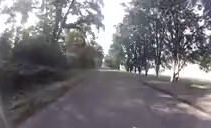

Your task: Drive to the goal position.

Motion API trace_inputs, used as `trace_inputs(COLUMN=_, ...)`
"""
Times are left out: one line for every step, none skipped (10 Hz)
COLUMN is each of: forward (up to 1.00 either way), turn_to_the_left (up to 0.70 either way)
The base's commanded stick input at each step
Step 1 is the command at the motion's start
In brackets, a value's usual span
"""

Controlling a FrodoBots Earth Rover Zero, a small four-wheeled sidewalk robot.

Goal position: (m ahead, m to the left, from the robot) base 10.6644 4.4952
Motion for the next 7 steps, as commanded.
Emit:
trace_inputs(forward=0.70, turn_to_the_left=0.00)
trace_inputs(forward=0.70, turn_to_the_left=0.00)
trace_inputs(forward=0.70, turn_to_the_left=0.00)
trace_inputs(forward=0.70, turn_to_the_left=0.00)
trace_inputs(forward=0.70, turn_to_the_left=0.00)
trace_inputs(forward=0.70, turn_to_the_left=0.00)
trace_inputs(forward=0.70, turn_to_the_left=0.00)
